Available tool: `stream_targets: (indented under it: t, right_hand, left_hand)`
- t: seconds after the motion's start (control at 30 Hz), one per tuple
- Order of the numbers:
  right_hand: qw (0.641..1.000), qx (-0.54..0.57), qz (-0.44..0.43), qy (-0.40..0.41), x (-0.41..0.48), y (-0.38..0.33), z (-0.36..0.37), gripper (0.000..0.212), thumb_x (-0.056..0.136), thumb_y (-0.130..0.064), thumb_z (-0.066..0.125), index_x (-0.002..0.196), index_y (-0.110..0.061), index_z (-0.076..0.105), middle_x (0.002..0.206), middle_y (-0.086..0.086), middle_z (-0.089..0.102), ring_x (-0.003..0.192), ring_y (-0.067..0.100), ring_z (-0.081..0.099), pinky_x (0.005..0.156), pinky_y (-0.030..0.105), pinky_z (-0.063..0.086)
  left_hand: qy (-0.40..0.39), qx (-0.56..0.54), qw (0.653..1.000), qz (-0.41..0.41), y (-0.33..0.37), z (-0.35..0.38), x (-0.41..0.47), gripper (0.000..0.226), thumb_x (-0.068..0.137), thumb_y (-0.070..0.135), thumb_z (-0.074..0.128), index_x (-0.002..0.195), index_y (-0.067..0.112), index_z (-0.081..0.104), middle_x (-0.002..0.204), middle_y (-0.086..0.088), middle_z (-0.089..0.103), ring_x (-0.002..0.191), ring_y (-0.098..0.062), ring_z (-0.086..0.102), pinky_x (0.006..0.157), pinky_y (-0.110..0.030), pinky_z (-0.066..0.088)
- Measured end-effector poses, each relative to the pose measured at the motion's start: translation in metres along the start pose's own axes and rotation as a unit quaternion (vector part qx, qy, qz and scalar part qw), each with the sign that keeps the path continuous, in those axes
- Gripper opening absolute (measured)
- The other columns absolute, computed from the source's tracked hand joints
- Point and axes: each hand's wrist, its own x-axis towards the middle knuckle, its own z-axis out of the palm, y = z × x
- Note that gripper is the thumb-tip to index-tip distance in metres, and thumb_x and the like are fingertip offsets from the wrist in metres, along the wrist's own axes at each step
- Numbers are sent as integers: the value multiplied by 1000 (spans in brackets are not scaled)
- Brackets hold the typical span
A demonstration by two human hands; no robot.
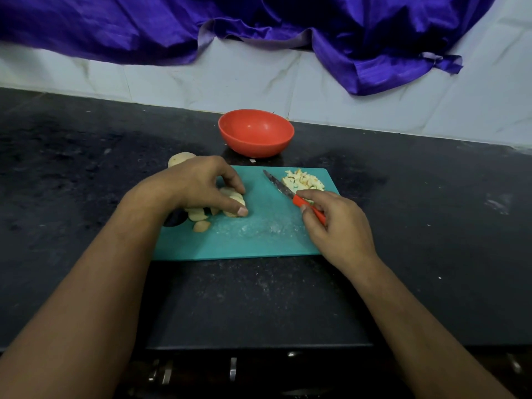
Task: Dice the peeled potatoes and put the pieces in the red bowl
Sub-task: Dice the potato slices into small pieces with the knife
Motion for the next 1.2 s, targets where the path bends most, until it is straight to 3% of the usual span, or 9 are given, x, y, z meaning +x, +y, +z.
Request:
stream_targets:
  t: [0.1,0.2,0.3,0.57,0.77,0.83,0.97,1.13,1.2]
  right_hand:
    - [1000,5,3,-1,0,0,0,32,99,-29,60,130,-29,69,124,-10,71,107,10,65,85,34,55]
    - [1000,6,6,0,-1,0,-1,32,99,-29,60,129,-29,69,124,-11,71,107,8,65,85,32,54]
    - [1000,6,8,-2,-1,0,0,31,99,-30,60,128,-30,70,122,-12,71,105,8,65,84,32,54]
    - [1000,9,11,-5,0,0,-1,31,98,-30,60,127,-29,70,120,-12,72,103,7,65,82,30,54]
    - [1000,16,13,-6,1,1,2,29,97,-30,59,124,-32,71,114,-14,72,96,6,65,78,31,53]
    - [1000,16,14,-6,0,1,2,29,97,-30,59,124,-32,71,114,-15,72,96,5,65,77,30,52]
    - [1000,15,14,-8,1,3,3,30,98,-31,59,125,-32,71,114,-15,72,94,4,63,73,24,44]
    - [1000,11,15,-10,1,2,2,31,98,-31,59,127,-32,70,119,-15,72,99,4,64,79,28,52]
    - [1000,12,14,-8,1,2,2,31,98,-31,59,127,-32,70,118,-15,72,99,4,64,80,29,53]
  left_hand:
    - [-1,-25,1000,4,-2,-2,-1,42,64,52,91,101,39,73,105,18,64,81,-1,67,63,-14,50]
    - [-12,-31,999,9,-2,-3,-2,45,61,51,93,99,41,72,106,15,64,83,-5,65,70,-22,51]
    - [-31,-15,999,12,-2,-1,-1,41,62,45,95,95,41,72,104,16,61,86,-4,60,72,-23,45]
    - [-32,-18,999,21,-1,-1,1,33,68,40,94,93,38,73,89,18,73,68,5,62,62,-16,44]
    - [19,-49,998,32,6,-5,-4,10,85,28,79,93,34,75,80,21,74,67,-4,73,66,-22,52]
    - [45,-37,998,38,9,-4,-4,12,87,20,74,91,32,76,75,21,73,66,-2,71,64,-19,53]
    - [86,-15,995,53,7,-4,-1,23,84,14,74,93,35,76,81,17,74,74,2,69,77,-36,60]
    - [64,-65,994,55,11,-3,-3,16,84,15,82,89,29,76,79,16,75,67,-4,71,63,-17,55]
    - [49,-84,994,48,12,-4,-4,11,84,19,84,89,27,78,78,14,76,69,-5,72,65,-19,56]
